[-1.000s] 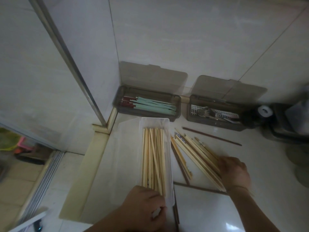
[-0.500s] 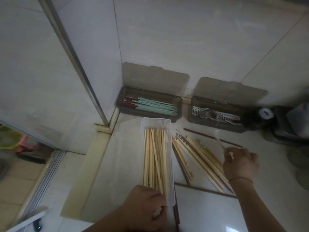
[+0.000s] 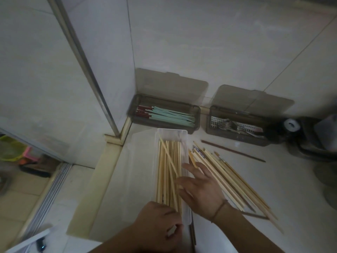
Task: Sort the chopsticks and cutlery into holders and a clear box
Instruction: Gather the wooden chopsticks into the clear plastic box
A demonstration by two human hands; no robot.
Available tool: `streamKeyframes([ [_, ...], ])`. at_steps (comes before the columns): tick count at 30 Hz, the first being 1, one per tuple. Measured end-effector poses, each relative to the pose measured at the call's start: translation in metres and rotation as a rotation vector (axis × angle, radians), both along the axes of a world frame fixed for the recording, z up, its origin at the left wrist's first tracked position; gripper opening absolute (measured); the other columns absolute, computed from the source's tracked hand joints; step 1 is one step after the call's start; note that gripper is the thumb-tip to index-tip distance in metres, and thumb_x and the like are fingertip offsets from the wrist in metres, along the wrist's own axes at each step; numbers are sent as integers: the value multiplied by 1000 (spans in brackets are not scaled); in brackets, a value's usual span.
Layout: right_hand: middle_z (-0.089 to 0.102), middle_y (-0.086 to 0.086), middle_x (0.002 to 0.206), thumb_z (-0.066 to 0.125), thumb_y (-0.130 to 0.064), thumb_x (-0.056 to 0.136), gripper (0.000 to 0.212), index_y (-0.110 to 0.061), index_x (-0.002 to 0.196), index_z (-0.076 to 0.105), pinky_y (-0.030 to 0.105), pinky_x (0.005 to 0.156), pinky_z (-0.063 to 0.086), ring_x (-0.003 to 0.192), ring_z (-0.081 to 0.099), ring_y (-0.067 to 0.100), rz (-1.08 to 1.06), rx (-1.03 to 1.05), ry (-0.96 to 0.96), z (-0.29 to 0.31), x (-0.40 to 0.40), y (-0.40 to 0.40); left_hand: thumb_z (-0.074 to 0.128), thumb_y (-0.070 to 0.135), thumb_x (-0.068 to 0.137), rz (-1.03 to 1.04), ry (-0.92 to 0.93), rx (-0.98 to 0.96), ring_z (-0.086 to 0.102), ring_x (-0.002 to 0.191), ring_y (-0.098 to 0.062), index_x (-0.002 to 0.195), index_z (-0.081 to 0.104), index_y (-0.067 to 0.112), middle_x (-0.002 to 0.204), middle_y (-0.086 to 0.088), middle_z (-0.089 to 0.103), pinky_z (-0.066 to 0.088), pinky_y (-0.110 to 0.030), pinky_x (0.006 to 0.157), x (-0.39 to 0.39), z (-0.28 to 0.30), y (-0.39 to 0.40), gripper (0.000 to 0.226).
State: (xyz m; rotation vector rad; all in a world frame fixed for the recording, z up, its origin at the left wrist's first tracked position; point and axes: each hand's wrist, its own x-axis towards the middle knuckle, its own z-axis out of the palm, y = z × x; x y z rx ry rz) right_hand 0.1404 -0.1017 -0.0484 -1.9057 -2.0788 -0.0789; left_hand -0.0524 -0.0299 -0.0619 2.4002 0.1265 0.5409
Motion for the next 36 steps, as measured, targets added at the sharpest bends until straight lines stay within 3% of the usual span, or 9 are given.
streamKeyframes([
  [5, 72, -4, 97, 48, -48, 87, 31, -28, 98, 68, 53, 107, 26, 118, 56, 15, -157, -145, -78, 4, -11, 5, 73, 24, 76, -6, 5, -4, 43, 51, -13, 69, 56, 24, 59, 4, 47, 32, -22, 49, 0, -1, 0, 19],
  [11, 72, -10, 83, 34, -54, 89, 44, -29, 104, 68, 59, 105, 18, 120, 55, 23, -156, -271, -178, 5, -16, 13, 75, 22, 72, -12, -2, -2, 40, 50, -11, 68, 56, 24, 58, 5, 46, 27, -18, 51, 1, 1, 0, 20],
  [15, 68, -6, 104, 47, -35, 93, 27, -23, 112, 62, 46, 107, 33, 115, 55, 17, -127, -11, 127, 1, -4, 8, 75, 21, 73, -24, -16, -6, 43, 51, -11, 69, 58, 23, 61, 5, 50, 30, -19, 50, 1, 2, 1, 18],
  [18, 68, 1, 95, 55, -18, 90, 17, -15, 97, 70, 32, 86, 49, 93, 61, 17, -381, 178, 259, -4, 25, -7, 74, 20, 73, -11, -28, -14, 43, 51, -11, 68, 58, 23, 60, 5, 51, 30, -19, 51, 1, 3, 1, 17],
  [20, 68, 3, 88, 60, -13, 87, 11, -16, 91, 71, 30, 71, 52, 81, 62, 22, -699, 91, 250, -9, 49, -23, 74, 20, 72, -7, -29, -10, 43, 51, -11, 67, 58, 22, 59, 5, 50, 31, -19, 50, 2, 2, 1, 17],
  [23, 62, 3, 82, 57, -20, 90, 13, -20, 92, 70, 27, 63, 43, 72, 56, 23, -999, -259, 235, -17, 81, -46, 74, 20, 73, -8, -19, -15, 43, 51, -11, 66, 59, 22, 59, 5, 50, 34, -20, 50, 1, 1, 0, 17],
  [26, 60, 4, 85, 54, -28, 91, 18, -22, 97, 70, 27, 64, 39, 78, 55, 25, -1054, -400, 156, -24, 93, -65, 73, 21, 74, -9, -4, -13, 43, 51, -11, 66, 58, 22, 59, 5, 49, 34, -20, 49, 1, -1, 0, 17],
  [32, 63, 5, 100, 61, -25, 88, 15, -20, 95, 72, 29, 66, 36, 91, 54, 29, -1063, -410, 64, -24, 85, -64, 74, 22, 74, -18, 4, -30, 44, 51, -10, 67, 57, 23, 58, 6, 50, 38, -22, 48, 1, 0, -1, 18],
  [36, 61, 0, 107, 56, -29, 92, 18, -27, 105, 68, 28, 70, 38, 99, 52, 23, -1122, -460, 178, -22, 82, -56, 74, 21, 74, -17, 11, -40, 43, 51, -9, 66, 57, 23, 58, 6, 50, 39, -22, 47, 1, -1, -1, 19],
])
